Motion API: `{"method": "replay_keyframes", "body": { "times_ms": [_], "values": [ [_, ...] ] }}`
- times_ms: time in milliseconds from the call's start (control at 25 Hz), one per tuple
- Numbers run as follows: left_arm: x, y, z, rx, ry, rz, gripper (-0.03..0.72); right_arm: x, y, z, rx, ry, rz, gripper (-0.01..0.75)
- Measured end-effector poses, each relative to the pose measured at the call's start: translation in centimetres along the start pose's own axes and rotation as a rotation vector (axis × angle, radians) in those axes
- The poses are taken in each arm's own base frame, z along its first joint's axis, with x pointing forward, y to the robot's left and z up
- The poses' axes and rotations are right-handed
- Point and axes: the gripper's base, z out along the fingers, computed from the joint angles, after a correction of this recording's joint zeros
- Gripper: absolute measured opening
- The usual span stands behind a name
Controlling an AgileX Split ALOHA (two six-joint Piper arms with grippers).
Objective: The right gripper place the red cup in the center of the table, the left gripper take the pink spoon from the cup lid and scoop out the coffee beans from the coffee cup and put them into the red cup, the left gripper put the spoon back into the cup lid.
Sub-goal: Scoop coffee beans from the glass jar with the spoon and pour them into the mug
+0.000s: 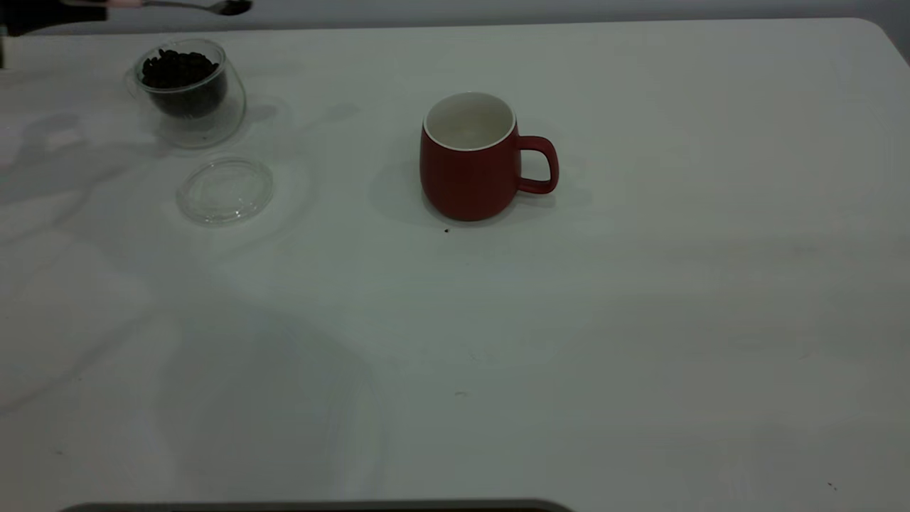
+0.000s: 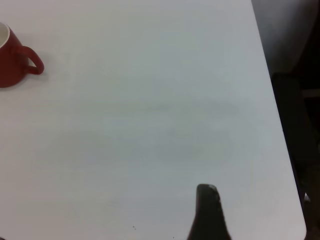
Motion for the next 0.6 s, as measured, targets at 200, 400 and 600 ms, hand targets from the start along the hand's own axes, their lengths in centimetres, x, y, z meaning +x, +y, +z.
{"method": "replay_keyframes", "body": {
  "times_ms": [200, 400, 600],
  "values": [
    [0.6, -1.4, 3.0, 0.008, 0.066, 0.021, 0.123, 0.0, 0.0, 0.0, 0.000, 0.000, 0.000, 0.588],
    [1.5, -3.0, 6.1, 0.017, 0.135, 0.054, 0.123, 0.0, 0.0, 0.0, 0.000, 0.000, 0.000, 0.588],
    [2.5, -4.3, 8.7, 0.026, 0.196, 0.081, 0.123, 0.0, 0.0, 0.0, 0.000, 0.000, 0.000, 0.588]
  ]
}}
